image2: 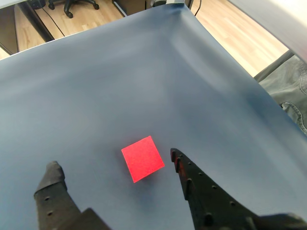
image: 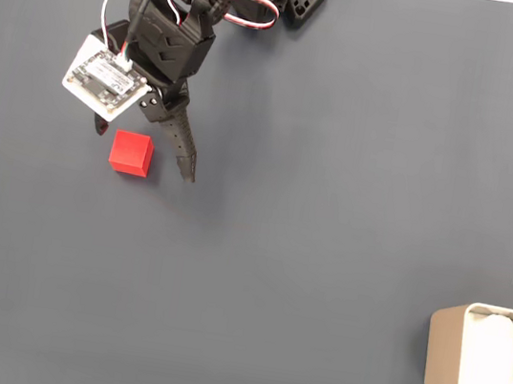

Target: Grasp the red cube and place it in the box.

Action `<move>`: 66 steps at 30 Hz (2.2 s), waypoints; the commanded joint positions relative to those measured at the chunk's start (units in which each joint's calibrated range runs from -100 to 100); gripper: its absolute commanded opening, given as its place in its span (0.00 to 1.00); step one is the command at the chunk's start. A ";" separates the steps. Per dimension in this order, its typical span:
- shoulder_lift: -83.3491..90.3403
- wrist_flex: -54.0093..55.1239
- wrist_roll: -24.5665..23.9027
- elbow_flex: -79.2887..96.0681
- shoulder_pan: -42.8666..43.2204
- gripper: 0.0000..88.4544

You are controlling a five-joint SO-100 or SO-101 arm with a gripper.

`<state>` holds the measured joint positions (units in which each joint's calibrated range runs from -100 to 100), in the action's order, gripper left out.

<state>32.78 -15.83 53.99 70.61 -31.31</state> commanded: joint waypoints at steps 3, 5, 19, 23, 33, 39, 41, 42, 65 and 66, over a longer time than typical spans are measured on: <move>-1.93 2.55 -0.29 -3.01 0.62 0.56; -2.80 3.13 -0.34 -3.10 0.84 0.56; -2.71 3.29 -0.39 -0.27 1.41 0.56; -2.97 3.37 -0.44 -0.18 1.76 0.56; -2.45 3.37 -1.03 0.83 3.54 0.57; -2.19 3.04 -1.37 1.10 4.25 0.57; -1.93 3.13 -1.32 1.37 4.32 0.57; -1.93 3.29 -1.22 1.56 4.39 0.57; 0.15 3.04 -1.17 3.11 3.96 0.56; 0.15 3.04 -1.12 3.11 3.96 0.56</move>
<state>30.96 -13.52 53.06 74.32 -27.60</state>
